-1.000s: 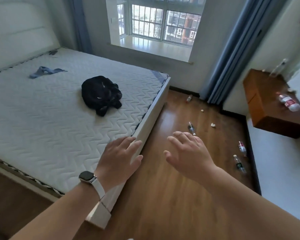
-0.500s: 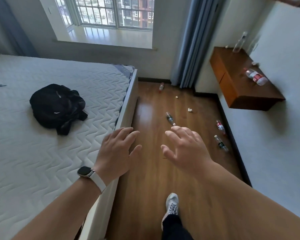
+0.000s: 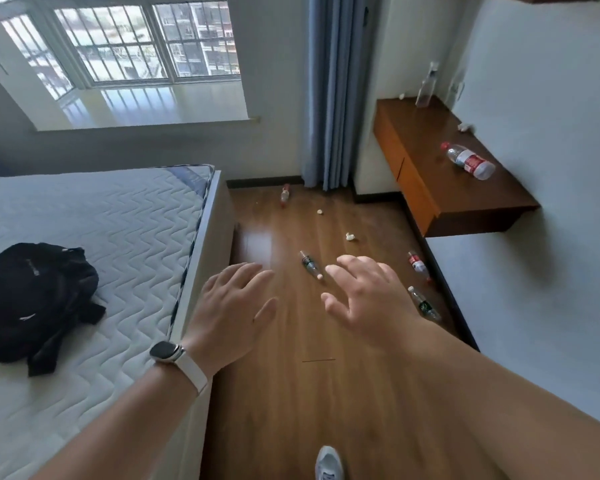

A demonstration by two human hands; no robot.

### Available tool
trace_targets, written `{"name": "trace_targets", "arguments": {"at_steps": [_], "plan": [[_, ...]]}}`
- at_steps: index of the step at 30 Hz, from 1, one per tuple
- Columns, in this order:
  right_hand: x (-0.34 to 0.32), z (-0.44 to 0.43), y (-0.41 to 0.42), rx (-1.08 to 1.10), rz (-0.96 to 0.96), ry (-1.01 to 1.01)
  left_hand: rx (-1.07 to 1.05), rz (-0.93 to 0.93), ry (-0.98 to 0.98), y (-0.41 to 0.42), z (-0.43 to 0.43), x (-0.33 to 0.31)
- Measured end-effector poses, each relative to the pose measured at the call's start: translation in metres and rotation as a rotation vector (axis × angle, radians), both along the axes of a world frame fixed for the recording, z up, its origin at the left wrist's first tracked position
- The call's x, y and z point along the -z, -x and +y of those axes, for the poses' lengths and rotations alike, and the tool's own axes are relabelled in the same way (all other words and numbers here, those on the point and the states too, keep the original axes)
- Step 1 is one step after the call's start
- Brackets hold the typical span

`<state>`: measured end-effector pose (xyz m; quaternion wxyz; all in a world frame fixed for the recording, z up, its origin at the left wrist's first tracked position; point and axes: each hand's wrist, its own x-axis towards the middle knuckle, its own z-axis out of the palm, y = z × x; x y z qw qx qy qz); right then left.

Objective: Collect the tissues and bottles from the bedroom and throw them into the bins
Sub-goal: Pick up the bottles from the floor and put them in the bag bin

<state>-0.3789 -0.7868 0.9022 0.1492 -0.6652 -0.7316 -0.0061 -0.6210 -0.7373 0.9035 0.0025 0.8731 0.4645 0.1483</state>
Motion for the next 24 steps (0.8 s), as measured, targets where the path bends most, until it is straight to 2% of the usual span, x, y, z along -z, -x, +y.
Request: {"name": "trace_targets", "arguments": {"at_steps": [10,18,24], "plan": [[0.009,0.07,-0.08,0.139,0.014,0.015,0.127,0.001,0.029,-0.08,0.106,-0.002],[0.032,0.153,-0.101,0.253,-0.037,0.132,0.269,-0.005,0.065,-0.119,0.221,0.033],[0.024,0.233,-0.105,0.349,-0.063,0.201,0.357,-0.038,0.108,-0.137,0.328,0.04]]}}
